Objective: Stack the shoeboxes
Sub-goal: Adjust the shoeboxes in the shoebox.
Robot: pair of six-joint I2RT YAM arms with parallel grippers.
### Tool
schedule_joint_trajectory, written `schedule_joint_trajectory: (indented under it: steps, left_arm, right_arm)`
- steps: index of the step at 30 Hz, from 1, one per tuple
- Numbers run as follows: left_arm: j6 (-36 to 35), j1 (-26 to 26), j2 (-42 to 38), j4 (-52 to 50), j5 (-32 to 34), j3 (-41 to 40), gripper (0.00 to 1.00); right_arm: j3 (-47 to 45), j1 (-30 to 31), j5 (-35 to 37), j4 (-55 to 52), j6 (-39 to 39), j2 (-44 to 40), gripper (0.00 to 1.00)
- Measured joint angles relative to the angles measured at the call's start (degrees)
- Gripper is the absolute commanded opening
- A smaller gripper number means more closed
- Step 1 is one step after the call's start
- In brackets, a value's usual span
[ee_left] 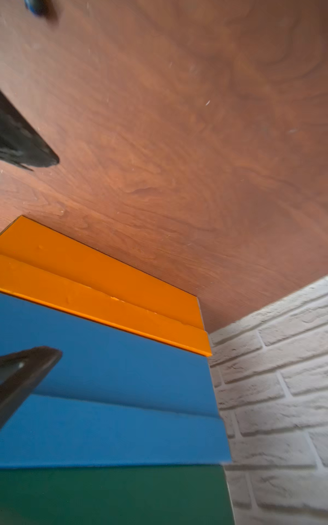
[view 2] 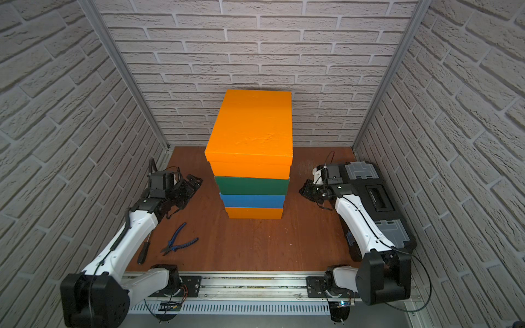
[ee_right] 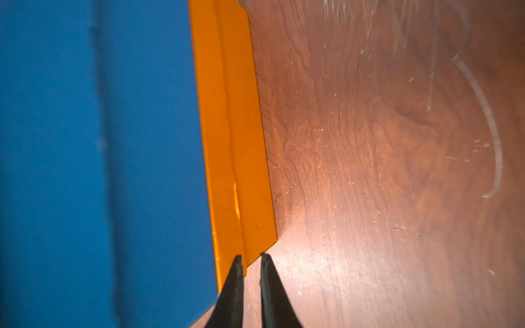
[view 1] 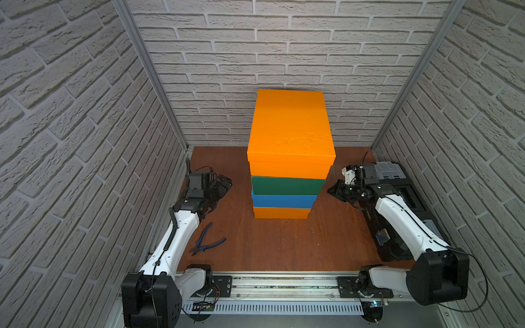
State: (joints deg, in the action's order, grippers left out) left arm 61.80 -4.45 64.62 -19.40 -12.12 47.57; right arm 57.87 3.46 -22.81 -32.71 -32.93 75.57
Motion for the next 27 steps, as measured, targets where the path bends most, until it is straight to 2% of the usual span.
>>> schedule_joint_trajectory:
  steps: [7, 16, 22, 27]
  left_arm:
    - [2.3, -0.7, 10.7, 8.9, -4.0, -0.1, 0.98]
    - [3.8, -6.0, 23.8, 13.4, -5.5, 2.5, 0.98]
    - [5.0, -6.7, 24.8, 15.6, -5.6, 2.1, 0.98]
    - [4.9, -7.2, 21.0, 14.9, -4.1, 1.0, 0.98]
  right_arm:
    - [-2.1, 0.2, -4.2, 9.1, -2.9, 7.0, 0.15]
    - [-3.1, 2.8, -5.4, 15.8, -4.5, 16.3, 0.14]
    - [-3.2, 3.5, -5.2, 16.5, -4.5, 19.2, 0.13]
    - [-1.4, 3.7, -2.7, 13.1, -3.0, 18.4, 0.13]
